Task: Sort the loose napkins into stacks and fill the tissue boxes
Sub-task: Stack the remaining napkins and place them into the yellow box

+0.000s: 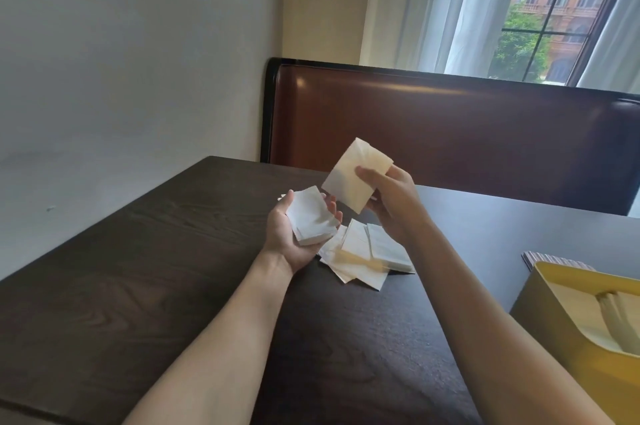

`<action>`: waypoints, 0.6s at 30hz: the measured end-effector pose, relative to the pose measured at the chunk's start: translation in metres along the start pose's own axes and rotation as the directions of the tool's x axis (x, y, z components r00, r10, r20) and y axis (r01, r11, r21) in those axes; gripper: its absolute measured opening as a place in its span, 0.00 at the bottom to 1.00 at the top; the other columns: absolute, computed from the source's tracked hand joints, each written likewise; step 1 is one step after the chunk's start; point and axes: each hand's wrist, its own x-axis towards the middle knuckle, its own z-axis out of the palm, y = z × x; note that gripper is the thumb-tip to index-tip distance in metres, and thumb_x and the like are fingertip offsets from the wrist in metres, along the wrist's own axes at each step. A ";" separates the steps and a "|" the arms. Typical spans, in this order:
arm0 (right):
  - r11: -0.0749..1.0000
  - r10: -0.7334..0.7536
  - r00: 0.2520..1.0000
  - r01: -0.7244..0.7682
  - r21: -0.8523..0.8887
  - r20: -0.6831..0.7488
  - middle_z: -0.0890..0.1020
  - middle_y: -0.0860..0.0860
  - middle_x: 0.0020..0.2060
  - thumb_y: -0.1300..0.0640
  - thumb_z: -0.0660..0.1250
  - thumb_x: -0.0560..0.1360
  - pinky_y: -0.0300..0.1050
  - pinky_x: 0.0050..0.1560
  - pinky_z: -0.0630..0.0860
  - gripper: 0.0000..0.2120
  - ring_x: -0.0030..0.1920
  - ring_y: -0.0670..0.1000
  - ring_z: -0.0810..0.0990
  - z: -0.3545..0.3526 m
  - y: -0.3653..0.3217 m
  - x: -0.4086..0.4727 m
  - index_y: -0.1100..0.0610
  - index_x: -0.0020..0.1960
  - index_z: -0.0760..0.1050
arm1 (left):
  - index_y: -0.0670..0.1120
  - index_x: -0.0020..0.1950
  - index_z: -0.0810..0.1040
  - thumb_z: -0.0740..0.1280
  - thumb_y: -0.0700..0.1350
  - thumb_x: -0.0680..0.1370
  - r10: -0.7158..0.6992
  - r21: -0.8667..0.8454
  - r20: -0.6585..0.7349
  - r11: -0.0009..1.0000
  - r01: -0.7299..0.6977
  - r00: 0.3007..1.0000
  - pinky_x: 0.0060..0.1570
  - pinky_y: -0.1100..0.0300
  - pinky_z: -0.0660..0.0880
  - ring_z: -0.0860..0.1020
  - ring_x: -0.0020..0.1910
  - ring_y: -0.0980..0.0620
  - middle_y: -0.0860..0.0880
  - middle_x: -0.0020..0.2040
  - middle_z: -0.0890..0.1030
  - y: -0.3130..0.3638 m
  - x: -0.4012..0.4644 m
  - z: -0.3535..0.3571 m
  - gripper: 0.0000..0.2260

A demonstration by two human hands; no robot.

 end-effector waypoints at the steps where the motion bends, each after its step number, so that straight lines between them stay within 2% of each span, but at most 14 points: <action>1: 1.000 0.010 0.999 -0.009 -0.030 0.044 0.84 0.50 0.43 0.62 0.69 0.77 0.44 0.40 0.80 0.06 0.43 0.48 0.84 0.001 -0.002 -0.003 0.56 0.54 0.78 | 0.37 0.60 0.77 0.59 0.59 0.82 -0.020 0.049 -0.004 0.999 0.020 1.000 0.55 0.44 0.76 0.80 0.50 0.40 0.36 0.48 0.83 -0.003 -0.003 0.005 0.24; 4: 0.923 0.013 0.997 0.018 -0.383 0.079 0.84 0.50 0.35 0.61 0.73 0.74 0.44 0.30 0.78 0.03 0.32 0.48 0.82 0.003 0.006 -0.006 0.58 0.47 0.81 | 0.38 0.66 0.76 0.54 0.65 0.82 -0.087 0.114 0.050 0.990 0.081 0.995 0.53 0.41 0.80 0.80 0.56 0.37 0.35 0.57 0.83 -0.010 -0.006 0.011 0.32; 6: 0.843 0.006 0.998 0.033 -0.538 0.070 0.83 0.50 0.34 0.62 0.73 0.73 0.41 0.25 0.74 0.03 0.29 0.46 0.81 0.002 0.016 -0.004 0.60 0.45 0.81 | 0.39 0.68 0.75 0.52 0.69 0.81 -0.144 0.121 0.085 0.984 0.133 0.986 0.55 0.38 0.77 0.81 0.58 0.36 0.34 0.61 0.81 -0.011 -0.003 0.009 0.36; 9: 0.799 0.019 0.996 0.035 -0.601 0.082 0.82 0.51 0.34 0.62 0.71 0.76 0.40 0.26 0.75 0.04 0.28 0.46 0.81 -0.002 0.020 -0.006 0.62 0.44 0.80 | 0.40 0.66 0.78 0.51 0.71 0.80 -0.202 0.171 0.094 0.968 0.184 0.975 0.60 0.36 0.73 0.83 0.55 0.35 0.34 0.60 0.81 -0.013 -0.002 0.006 0.37; 14: 0.823 0.061 0.986 0.037 -0.567 0.154 0.79 0.50 0.28 0.58 0.67 0.80 0.38 0.24 0.70 0.13 0.25 0.47 0.77 -0.006 0.019 -0.010 0.67 0.42 0.79 | 0.42 0.64 0.80 0.51 0.70 0.80 -0.220 0.239 0.113 0.953 0.188 0.969 0.62 0.36 0.72 0.78 0.61 0.34 0.35 0.63 0.80 -0.016 -0.004 0.007 0.36; 18: 0.774 0.047 0.991 0.044 -0.632 0.126 0.76 0.49 0.25 0.54 0.67 0.80 0.39 0.26 0.70 0.20 0.25 0.48 0.75 -0.009 0.025 -0.007 0.56 0.30 0.73 | 0.42 0.62 0.80 0.52 0.69 0.80 -0.220 0.279 0.120 0.943 0.180 0.968 0.58 0.36 0.73 0.84 0.50 0.36 0.35 0.55 0.83 -0.021 -0.006 0.010 0.35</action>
